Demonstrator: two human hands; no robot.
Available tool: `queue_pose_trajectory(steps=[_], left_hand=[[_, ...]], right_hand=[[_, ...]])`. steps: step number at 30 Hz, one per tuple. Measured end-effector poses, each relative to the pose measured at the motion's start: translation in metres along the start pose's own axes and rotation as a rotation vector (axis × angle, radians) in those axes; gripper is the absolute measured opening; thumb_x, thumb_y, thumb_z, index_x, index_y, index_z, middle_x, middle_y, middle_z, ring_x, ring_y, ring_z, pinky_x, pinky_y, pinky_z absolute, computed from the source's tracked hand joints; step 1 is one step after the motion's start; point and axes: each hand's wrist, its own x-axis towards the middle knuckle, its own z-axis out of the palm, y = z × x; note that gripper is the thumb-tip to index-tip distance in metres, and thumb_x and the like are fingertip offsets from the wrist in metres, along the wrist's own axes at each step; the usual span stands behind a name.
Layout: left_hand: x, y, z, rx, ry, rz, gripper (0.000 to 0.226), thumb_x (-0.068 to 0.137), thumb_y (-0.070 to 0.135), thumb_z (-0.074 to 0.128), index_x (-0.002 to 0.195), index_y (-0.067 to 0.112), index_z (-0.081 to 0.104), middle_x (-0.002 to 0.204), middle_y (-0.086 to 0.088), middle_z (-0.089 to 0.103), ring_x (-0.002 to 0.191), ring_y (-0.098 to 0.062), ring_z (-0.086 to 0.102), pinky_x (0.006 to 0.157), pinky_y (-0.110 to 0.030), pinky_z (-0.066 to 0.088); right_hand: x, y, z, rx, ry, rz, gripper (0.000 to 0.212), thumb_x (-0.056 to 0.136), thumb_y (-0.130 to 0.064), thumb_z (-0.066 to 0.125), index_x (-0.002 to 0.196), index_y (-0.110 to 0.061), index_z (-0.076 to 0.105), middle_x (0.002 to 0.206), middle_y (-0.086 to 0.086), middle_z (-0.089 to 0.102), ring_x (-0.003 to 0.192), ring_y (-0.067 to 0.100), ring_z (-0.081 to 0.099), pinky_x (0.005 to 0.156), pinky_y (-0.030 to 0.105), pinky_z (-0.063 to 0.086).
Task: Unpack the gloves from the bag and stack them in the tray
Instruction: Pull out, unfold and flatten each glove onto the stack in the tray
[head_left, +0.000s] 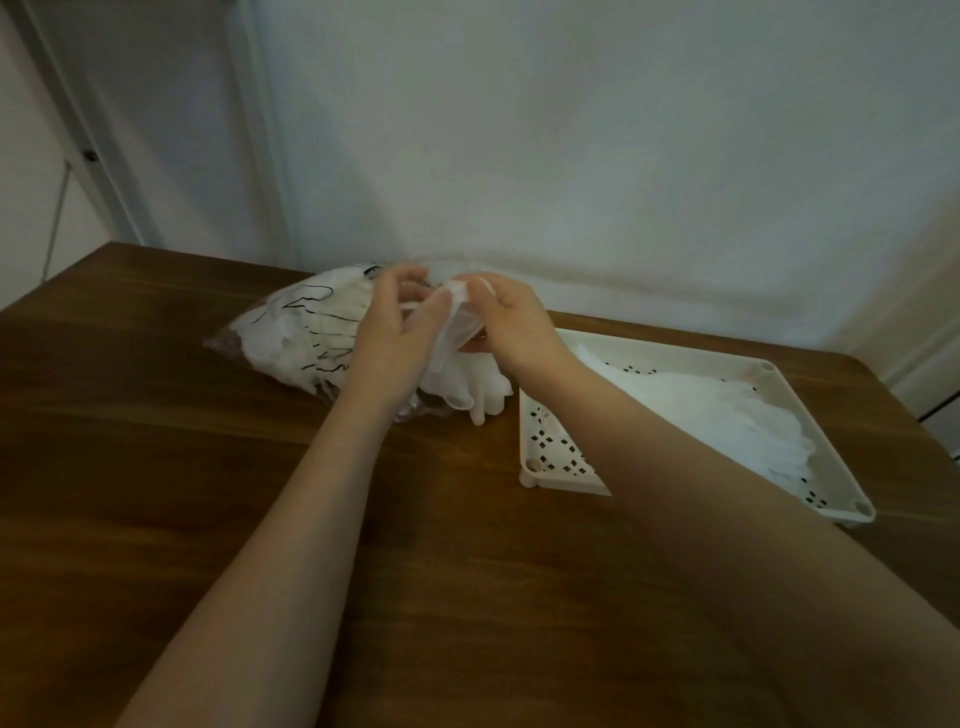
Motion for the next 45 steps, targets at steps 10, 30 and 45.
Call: queue_pose_trajectory(steps=[10, 30, 45], left_hand=[[0.001, -0.038, 0.009, 0.851, -0.122, 0.248, 0.027, 0.089, 0.020, 0.058, 0.114, 0.025, 0.055, 0.144, -0.006, 0.033, 0.135, -0.027, 0.026, 0.113, -0.042, 0.017], [-0.022, 0.046, 0.033, 0.373, -0.133, 0.465, 0.018, 0.088, 0.016, 0.060, 0.106, 0.014, 0.063, 0.083, 0.013, 0.056, 0.068, 0.002, 0.045, 0.060, -0.005, 0.032], [-0.024, 0.092, 0.054, -0.763, -0.273, -0.416, 0.011, 0.095, 0.010, 0.042, 0.099, 0.010, 0.052, 0.078, -0.003, 0.059, 0.067, -0.014, 0.055, 0.053, -0.022, 0.050]], right_hand=[[0.003, -0.001, -0.017, 0.234, 0.082, 0.105, 0.052, 0.103, -0.041, 0.019, 0.115, -0.021, 0.065, 0.110, 0.004, 0.064, 0.086, 0.005, 0.055, 0.067, 0.015, 0.041], [-0.038, 0.011, -0.088, 0.809, -0.042, 0.161, 0.068, 0.098, -0.051, 0.025, 0.115, 0.006, 0.057, 0.099, 0.017, 0.067, 0.086, 0.024, 0.067, 0.074, 0.030, 0.057], [-0.062, 0.006, -0.128, 0.440, 0.081, -0.010, 0.027, 0.098, -0.018, 0.047, 0.072, -0.016, 0.053, 0.063, -0.006, 0.057, 0.056, 0.007, 0.050, 0.057, 0.022, 0.039]])
